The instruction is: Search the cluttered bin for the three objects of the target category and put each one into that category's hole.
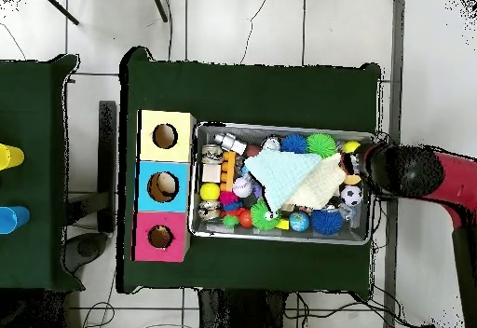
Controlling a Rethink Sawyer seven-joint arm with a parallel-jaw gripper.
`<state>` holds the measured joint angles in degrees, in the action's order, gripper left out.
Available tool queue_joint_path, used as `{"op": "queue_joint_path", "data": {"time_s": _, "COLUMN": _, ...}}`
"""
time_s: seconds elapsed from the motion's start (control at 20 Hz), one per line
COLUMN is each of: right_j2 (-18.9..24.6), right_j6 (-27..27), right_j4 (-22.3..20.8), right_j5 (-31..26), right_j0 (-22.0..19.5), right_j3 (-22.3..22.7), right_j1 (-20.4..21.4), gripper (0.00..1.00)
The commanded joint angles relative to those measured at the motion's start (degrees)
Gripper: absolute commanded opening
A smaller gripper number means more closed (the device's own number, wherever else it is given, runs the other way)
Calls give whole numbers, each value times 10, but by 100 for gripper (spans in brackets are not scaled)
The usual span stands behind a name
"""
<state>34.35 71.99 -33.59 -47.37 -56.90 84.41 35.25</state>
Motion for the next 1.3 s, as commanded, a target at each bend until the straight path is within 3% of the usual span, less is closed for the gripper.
{"op": "queue_joint_path", "data": {"time_s": 0.05, "right_j2": 16, "right_j6": -63, "right_j4": -3, "right_j5": 13, "right_j0": -15, "right_j3": 91, "right_j1": 7, "gripper": 0}}
{"op": "queue_joint_path", "data": {"time_s": 0.4, "right_j2": 25, "right_j6": -69, "right_j4": -9, "right_j5": 30, "right_j0": -42, "right_j3": 130, "right_j1": 30, "gripper": 0}}
{"op": "queue_joint_path", "data": {"time_s": 0.85, "right_j2": 6, "right_j6": -47, "right_j4": -44, "right_j5": 93, "right_j0": -51, "right_j3": 114, "right_j1": -68, "gripper": 0}}
{"op": "queue_joint_path", "data": {"time_s": 1.3, "right_j2": 4, "right_j6": -53, "right_j4": -56, "right_j5": 120, "right_j0": -53, "right_j3": 95, "right_j1": -98, "gripper": 0}}
